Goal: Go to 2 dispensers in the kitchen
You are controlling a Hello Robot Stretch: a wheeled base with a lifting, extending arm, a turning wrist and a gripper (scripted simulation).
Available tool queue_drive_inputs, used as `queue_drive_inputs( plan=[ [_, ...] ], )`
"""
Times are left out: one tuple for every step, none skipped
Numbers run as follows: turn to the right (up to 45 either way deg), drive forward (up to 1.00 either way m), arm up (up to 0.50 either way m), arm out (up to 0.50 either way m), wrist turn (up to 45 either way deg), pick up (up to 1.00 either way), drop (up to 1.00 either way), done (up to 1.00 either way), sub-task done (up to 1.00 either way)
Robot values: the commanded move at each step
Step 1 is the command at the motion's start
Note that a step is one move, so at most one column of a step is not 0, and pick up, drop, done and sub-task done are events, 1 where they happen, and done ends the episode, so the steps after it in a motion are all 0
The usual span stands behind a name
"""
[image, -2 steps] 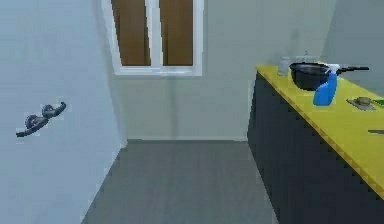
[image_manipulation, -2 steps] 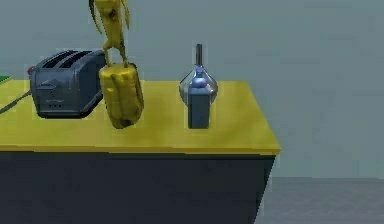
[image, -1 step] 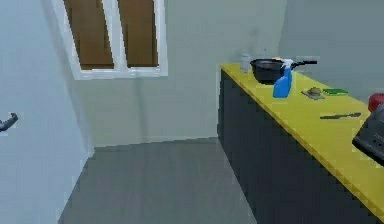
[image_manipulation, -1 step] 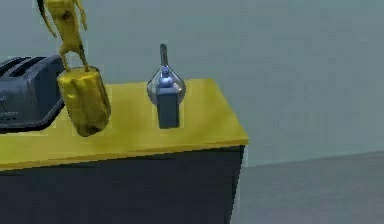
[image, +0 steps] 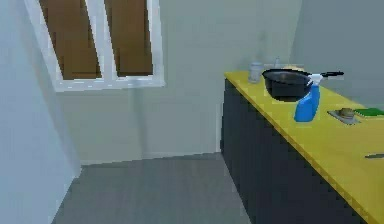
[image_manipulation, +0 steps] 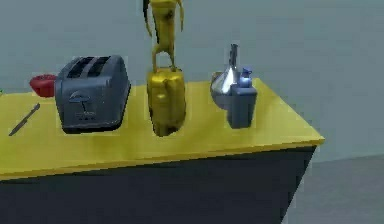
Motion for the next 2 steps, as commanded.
queue_drive_inputs(
  plan=[
    [30.0,0.00,0.00,0.00,0.0,0.00,0.00,0.00,0.00],
    [0.0,0.00,0.00,0.00,0.0,0.00,0.00,1.00,0.00]
  ],
)
